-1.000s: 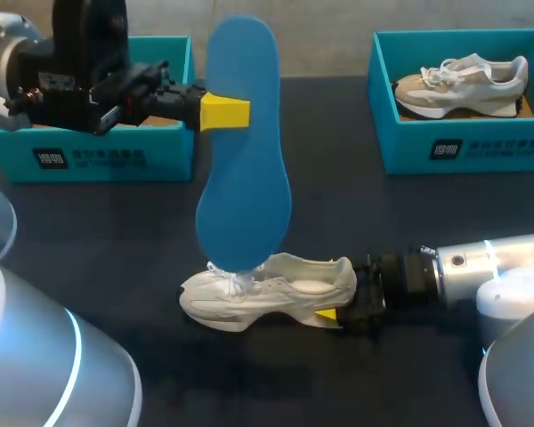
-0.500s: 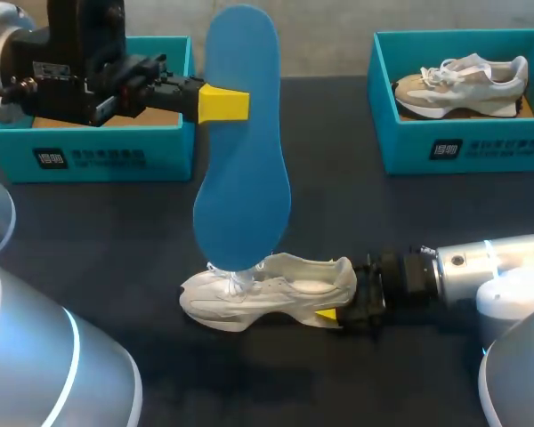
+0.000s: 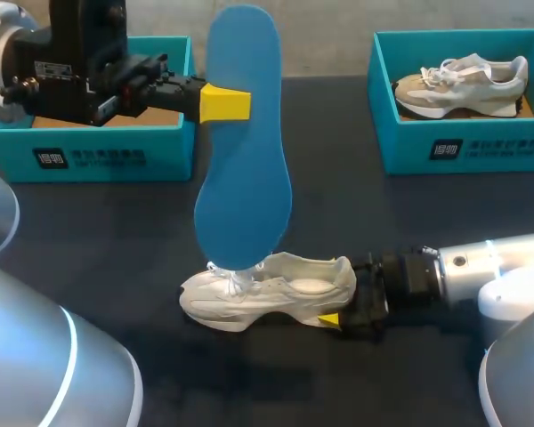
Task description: Take the shoe out of the shoebox, open the shoe tongue, remove and reinsert the insole, then place the shoe into the shoebox
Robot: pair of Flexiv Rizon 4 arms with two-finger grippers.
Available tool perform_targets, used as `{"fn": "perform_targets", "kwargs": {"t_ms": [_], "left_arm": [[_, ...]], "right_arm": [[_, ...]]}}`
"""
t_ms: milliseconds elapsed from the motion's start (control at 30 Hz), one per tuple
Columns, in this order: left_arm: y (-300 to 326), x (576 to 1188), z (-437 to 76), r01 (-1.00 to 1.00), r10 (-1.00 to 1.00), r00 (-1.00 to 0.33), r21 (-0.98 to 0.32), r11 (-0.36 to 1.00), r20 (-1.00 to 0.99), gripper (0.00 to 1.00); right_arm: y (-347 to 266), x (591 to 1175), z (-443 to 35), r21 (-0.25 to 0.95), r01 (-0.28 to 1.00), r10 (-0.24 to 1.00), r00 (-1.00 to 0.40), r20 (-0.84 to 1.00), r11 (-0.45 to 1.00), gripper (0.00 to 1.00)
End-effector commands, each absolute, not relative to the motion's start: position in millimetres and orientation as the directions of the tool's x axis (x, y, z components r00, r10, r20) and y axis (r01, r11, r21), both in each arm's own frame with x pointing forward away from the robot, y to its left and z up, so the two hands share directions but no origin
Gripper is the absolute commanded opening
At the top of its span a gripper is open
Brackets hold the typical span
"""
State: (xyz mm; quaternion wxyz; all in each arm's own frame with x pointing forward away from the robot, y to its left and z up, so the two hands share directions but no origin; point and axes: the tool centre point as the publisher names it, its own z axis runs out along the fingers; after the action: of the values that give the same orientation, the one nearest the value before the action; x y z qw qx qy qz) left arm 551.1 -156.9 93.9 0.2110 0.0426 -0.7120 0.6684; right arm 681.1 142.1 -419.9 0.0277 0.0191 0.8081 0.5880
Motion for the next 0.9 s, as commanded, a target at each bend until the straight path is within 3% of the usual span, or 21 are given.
{"fn": "perform_targets", "kwargs": {"t_ms": [33,600,900], "left_arm": [[-158.0,552.1,94.3,-0.343,0.222,-0.907,-0.933,0.106,0.358,0.0],[-158.0,552.1,94.3,-0.343,0.222,-0.907,-0.933,0.106,0.358,0.0],[-158.0,552.1,94.3,-0.343,0.222,-0.907,-0.933,0.106,0.358,0.0]], "right_arm": [[139.3,676.7,-408.1,0.926,0.002,0.055,-0.998,-0.021,0.377,1.0],[118.4,668.8,-378.5,0.799,0.036,0.051,-0.999,0.006,0.6,1.0],[119.7,672.0,-362.6,0.651,0.068,0.064,-0.998,0.029,0.756,1.0]]}}
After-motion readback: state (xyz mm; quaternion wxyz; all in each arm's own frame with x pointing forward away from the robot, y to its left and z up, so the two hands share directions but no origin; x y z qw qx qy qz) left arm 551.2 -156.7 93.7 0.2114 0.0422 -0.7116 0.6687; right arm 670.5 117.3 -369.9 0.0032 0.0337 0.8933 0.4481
